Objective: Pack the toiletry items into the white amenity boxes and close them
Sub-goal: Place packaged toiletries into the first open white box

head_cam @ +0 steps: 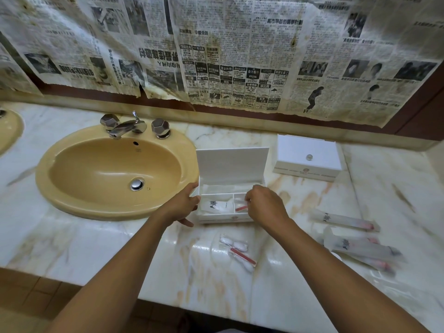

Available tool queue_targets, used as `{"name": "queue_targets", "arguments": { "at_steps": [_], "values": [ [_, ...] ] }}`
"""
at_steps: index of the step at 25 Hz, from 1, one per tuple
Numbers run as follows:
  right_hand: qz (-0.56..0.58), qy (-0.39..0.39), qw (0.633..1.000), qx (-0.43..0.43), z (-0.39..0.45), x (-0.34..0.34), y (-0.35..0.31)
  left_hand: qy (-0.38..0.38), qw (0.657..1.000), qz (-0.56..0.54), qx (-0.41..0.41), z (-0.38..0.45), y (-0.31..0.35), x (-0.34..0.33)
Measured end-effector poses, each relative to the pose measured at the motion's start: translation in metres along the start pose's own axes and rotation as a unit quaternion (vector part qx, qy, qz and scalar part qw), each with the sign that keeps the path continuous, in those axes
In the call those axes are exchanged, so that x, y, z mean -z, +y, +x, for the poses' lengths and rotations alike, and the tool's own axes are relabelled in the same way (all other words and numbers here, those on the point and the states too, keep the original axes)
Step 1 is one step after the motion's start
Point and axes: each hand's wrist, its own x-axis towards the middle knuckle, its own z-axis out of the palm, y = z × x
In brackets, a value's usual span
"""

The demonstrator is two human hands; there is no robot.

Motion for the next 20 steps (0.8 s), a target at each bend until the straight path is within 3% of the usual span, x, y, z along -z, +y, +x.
{"name": "queue_targets", "arguments": {
  "at_steps": [6, 12, 17, 20],
  "values": [
    [0.029, -0.085, 0.995, -0.050, 0.006, -0.011, 0.003, -0.005, 1.000, -0.002, 0.000, 0.000, -0.001, 0.001],
    [-0.045, -0.035, 0.998, -0.030, 0.005, 0.008, -0.003, -0.006, 1.000, -0.001, 0.000, 0.000, -0.001, 0.001],
    [0.024, -0.128, 0.990, -0.050, 0.010, -0.006, -0.001, -0.008, 1.000, -0.002, -0.001, -0.001, 0.000, 0.001],
    [0.032, -0.120, 0.991, -0.050, 0.010, -0.002, 0.000, -0.008, 1.000, 0.000, -0.003, -0.002, 0.001, 0.001]
  ]
}}
